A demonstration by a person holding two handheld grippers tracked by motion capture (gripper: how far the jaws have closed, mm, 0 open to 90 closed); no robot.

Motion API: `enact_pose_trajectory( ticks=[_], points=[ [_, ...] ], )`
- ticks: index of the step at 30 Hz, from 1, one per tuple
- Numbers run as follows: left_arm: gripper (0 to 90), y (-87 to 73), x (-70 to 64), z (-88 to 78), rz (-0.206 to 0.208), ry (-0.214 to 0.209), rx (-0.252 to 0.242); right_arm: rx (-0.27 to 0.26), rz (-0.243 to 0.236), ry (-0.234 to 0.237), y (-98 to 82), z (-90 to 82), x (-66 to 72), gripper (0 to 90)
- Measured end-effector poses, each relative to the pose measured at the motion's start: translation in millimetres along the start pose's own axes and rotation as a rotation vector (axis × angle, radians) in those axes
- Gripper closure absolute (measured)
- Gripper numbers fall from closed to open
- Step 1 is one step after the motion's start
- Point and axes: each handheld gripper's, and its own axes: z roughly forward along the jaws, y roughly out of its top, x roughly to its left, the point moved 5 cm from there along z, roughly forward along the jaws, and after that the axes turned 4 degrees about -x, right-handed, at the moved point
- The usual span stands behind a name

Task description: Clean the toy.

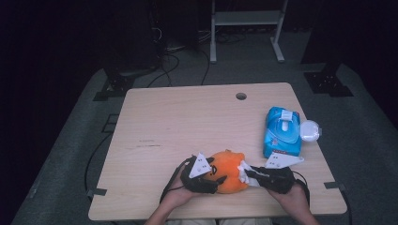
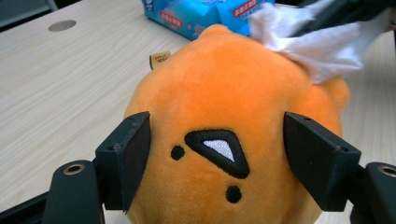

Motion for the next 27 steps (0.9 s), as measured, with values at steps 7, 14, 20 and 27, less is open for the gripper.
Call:
enact_pose_trajectory(
  ticks=[7,14,20,27],
  points=[
    [26.2,-3.1,7.1,-0.5,-0.06,0.007,-0.012,-0.028,-0.031,0.026,6.1,4.7,13.7,80.7],
    [26.0,-4.2,9.3,-0.7,-0.073,0.004,-0.014,-0.008,0.057,-0.003,-7.3,3.8,-8.5,80.7],
    [25.7,-5.3,8.2,-0.7,-0.081,-0.005,-0.013,-0.062,0.053,0.005,7.8,10.6,-6.4,80.5],
    [25.8,-3.9,0.9,1.1,-0.042,-0.003,-0.01,-0.072,0.133,0.012,5.4,12.4,-24.2,80.5]
  ],
)
